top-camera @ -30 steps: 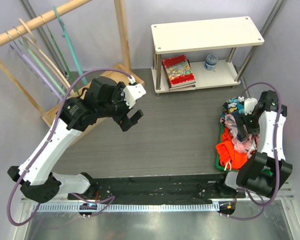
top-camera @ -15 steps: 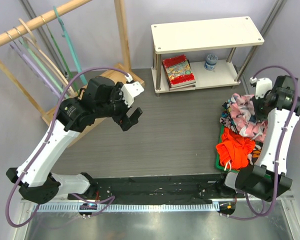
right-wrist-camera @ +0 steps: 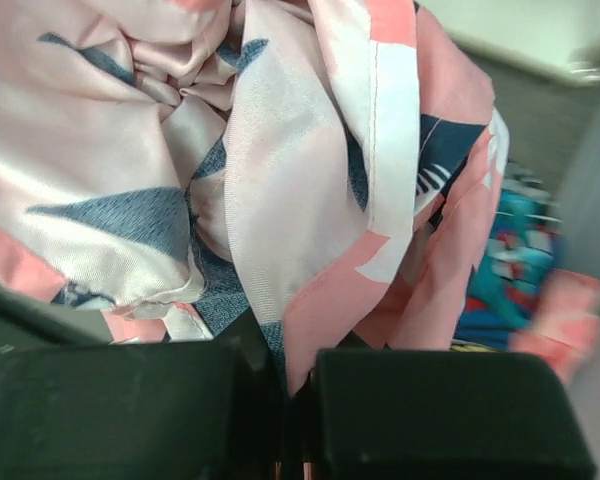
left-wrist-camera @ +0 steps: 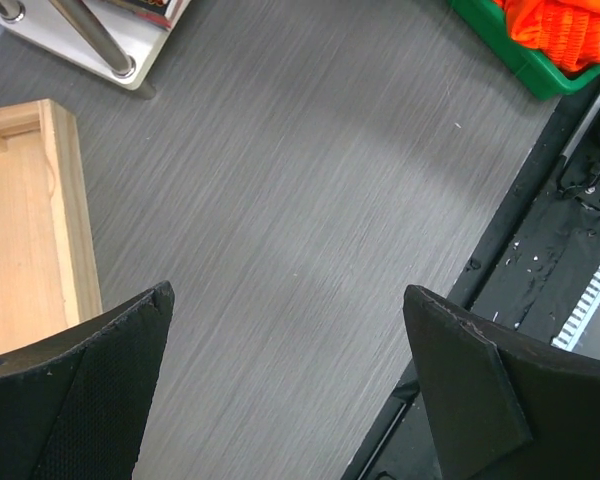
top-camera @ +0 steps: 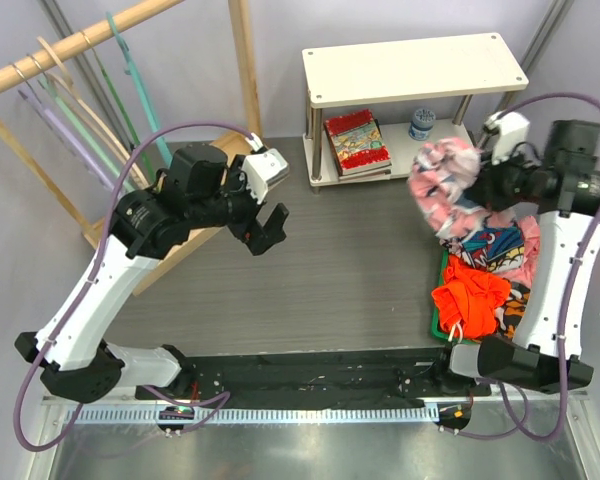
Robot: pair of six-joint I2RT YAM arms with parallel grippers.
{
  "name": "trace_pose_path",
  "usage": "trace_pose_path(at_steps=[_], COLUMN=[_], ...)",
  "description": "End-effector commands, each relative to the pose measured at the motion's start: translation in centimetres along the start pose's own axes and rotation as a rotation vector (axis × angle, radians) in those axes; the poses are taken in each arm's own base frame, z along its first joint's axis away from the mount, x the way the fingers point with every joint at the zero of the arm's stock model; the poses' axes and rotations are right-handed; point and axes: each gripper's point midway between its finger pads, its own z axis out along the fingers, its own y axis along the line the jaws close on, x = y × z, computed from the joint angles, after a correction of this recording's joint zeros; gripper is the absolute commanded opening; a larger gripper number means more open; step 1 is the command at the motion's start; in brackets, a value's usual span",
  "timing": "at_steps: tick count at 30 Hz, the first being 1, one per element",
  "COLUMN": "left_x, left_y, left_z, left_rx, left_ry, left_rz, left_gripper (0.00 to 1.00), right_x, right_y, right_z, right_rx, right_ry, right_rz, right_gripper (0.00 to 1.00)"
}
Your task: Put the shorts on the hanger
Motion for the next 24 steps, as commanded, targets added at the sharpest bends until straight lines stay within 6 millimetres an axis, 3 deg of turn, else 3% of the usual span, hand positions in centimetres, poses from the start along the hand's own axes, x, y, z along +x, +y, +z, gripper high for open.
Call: trace_pose_path(at_steps=[1,3,4,6,7,9,11,14,15,17,18,24], left_x=[0.3,1.2,2.4,3.5,4.8,5.8,7.3,9.0,10.0,10.1,10.6,10.3], left_y=[-0.7,-0.8,-0.8,-1.1,-1.1,-1.2,-1.3,-2.1,-2.3,-3.0,-3.2,-3.8], left_z=[0.3,0.0,0.5,0.2,0.7,0.8,1.3,1.9,2.3,2.8,3.2,6.9], left_rx=[0.032,0.033,0.039,0.045,0.051,0.061,0.077,0.127,0.143,0.184,0.198,0.207], left_ry=[-0.033,-0.027,0.002,0.011,0.041,0.061,0.103,0.135,0.153,0.131,0.133,0.103], left_rz=[0.008,0.025,0.045,0.072,0.081,0.116,0.130,0.139,0.149,0.169,0.187,0.268], left_gripper=[0.96,0.97,0.97,0.99,0.99,1.00,0.99,0.99,1.00,1.00,1.00,1.00], right_x=[3.8,4.4,4.7,4.4,3.3,4.1,3.4,2.4,1.9,2.1,2.3,5.1], right_y=[7.5,8.5,9.8,11.1,12.4,14.1,16.4,18.0,18.3,18.4,18.1,16.1], right_z=[4.7,6.2,7.8,8.9,9.7,11.3,12.7,15.1,16.4,16.7,16.8,17.5], right_rx=[-0.274,-0.267,-0.296,-0.348,-0.390,-0.443,-0.492,-0.516,-0.553,-0.582,-0.581,-0.494], right_ry=[0.108,0.112,0.110,0.079,0.045,0.071,0.087,0.145,0.144,0.180,0.181,0.122], right_rz=[0.101,0.096,0.133,0.202,0.255,0.349,0.489,0.770,0.805,0.841,0.832,0.534], right_gripper=[0.01,0.01,0.01,0.01,0.01,0.01,0.01,0.01,0.06,0.59,0.99,0.99])
